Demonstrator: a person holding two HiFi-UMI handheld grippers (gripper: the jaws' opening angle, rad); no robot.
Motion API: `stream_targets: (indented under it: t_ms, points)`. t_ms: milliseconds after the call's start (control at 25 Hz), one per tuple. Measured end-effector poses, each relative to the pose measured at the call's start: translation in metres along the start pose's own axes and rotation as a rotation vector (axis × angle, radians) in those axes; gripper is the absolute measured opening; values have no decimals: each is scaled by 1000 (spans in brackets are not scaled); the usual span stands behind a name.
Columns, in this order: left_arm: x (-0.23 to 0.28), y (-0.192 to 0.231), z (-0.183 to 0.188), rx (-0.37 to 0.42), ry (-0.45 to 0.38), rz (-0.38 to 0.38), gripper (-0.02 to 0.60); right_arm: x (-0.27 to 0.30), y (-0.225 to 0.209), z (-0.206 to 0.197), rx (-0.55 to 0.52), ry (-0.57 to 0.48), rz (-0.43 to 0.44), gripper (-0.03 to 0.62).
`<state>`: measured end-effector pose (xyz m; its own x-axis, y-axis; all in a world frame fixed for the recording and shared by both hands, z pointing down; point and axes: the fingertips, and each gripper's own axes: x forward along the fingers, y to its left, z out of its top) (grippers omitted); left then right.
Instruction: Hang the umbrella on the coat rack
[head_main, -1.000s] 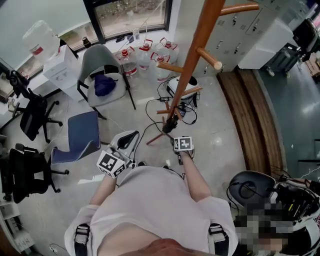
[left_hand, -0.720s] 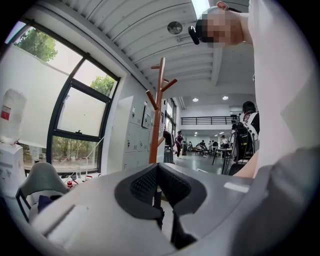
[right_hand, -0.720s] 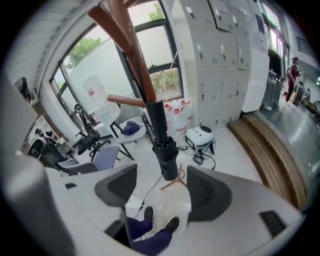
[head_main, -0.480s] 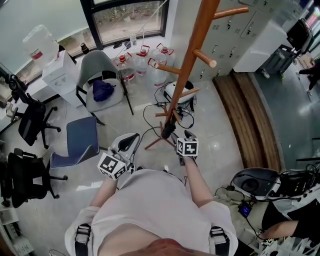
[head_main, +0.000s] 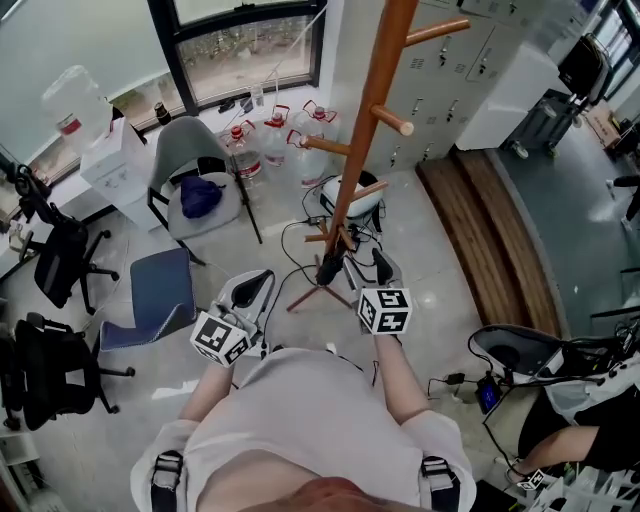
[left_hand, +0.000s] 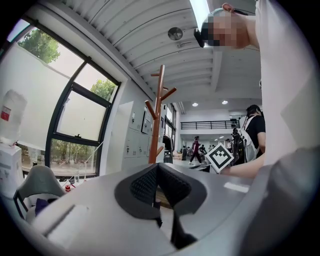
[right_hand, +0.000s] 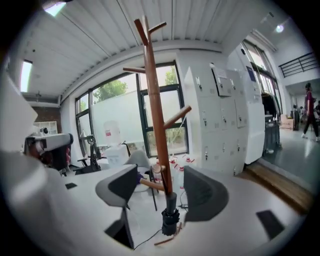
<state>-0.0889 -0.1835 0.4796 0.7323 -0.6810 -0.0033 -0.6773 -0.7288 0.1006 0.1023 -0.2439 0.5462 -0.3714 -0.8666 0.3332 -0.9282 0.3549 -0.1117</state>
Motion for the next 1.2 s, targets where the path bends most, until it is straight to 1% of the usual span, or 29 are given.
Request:
stream_targets:
  t_ms: [160,200,240,320,440,560,720,840,1040,1200]
  points:
    - [4,3,13,3,-18,8,11,-15,5,34,-45,-87,9,279]
    - [6,5,17,-5,-20,14,11,-18,6,43,-58,-109,11,263]
    - [8,6,23,-13,-24,19,11,-21,8,51,-73,-133,14,237]
    - [10,10,34,-25,-35,28,11,-24,10,64,-99,-175,20,142]
    - [7,8,39,-18,-50,28,11,-30,17,66,-113,-200,44,69]
    - [3,4,36,-6,-60,21,11,-39,25,67,-132,-224,67,47]
    - [3,4,34,-4,-57,19,11,-50,32,83,-150,-283,81,12]
    - [6,4,32,4,-55,5,11,-55,35,95,-136,-317,93,9]
    - [9,4,30,2,-54,3,11,-58,36,104,-100,-323,109,8]
    - [9,5,32,3,-54,1,11,-59,39,108,-100,-325,112,8]
